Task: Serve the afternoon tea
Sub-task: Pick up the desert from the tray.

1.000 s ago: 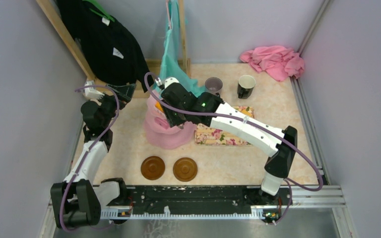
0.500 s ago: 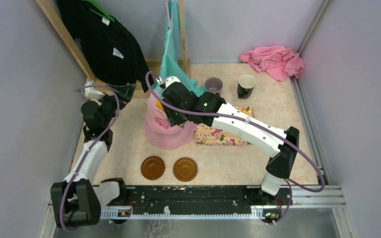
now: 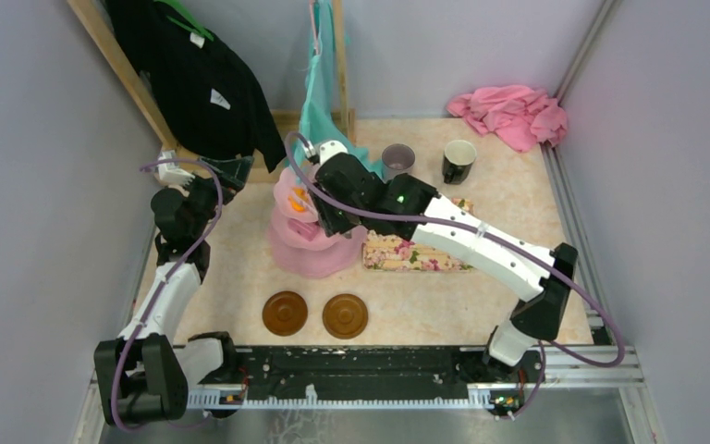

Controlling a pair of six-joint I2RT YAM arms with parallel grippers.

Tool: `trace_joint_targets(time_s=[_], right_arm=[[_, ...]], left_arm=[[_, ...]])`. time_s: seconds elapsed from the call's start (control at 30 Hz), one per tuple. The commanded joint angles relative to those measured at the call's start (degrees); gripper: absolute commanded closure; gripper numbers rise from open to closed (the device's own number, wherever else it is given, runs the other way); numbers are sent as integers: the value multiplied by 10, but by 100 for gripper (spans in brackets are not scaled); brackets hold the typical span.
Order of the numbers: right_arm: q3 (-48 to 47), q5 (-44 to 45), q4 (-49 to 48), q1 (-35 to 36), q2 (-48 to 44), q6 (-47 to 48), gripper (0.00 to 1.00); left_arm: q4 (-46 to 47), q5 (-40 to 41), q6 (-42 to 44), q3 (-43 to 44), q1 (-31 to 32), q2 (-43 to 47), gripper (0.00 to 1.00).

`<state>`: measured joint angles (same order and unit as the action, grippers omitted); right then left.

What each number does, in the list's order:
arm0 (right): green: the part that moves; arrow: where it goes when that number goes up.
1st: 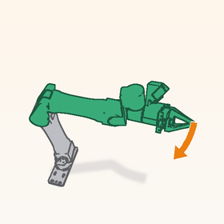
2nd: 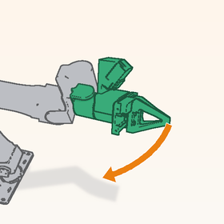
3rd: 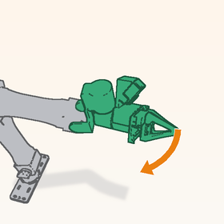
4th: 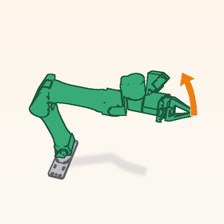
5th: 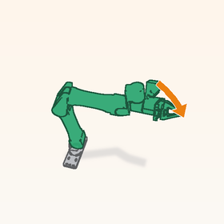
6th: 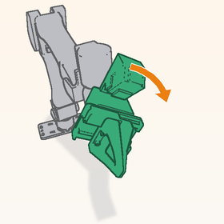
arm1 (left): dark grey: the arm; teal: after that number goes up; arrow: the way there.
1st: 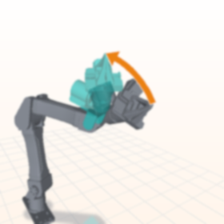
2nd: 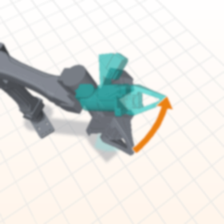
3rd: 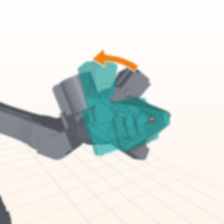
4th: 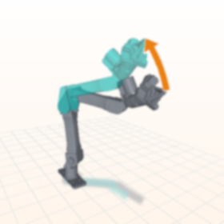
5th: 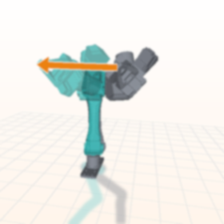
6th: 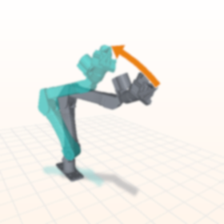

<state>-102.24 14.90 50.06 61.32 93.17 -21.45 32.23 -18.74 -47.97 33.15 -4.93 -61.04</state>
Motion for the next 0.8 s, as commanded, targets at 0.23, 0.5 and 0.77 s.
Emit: trace_joint_targets(time_s=[0.23, 0.5, 0.77], right_arm=[[152, 22, -46, 7, -176, -34, 64], [246, 71, -22, 7, -275, -78, 65], [350, 153, -12, -12, -364, -137, 68]], left_arm=[[18, -3, 10, 2, -2, -2, 1], [13, 0, 14, 3, -1, -1, 1], [13, -1, 11, 3, -1, 2, 1]])
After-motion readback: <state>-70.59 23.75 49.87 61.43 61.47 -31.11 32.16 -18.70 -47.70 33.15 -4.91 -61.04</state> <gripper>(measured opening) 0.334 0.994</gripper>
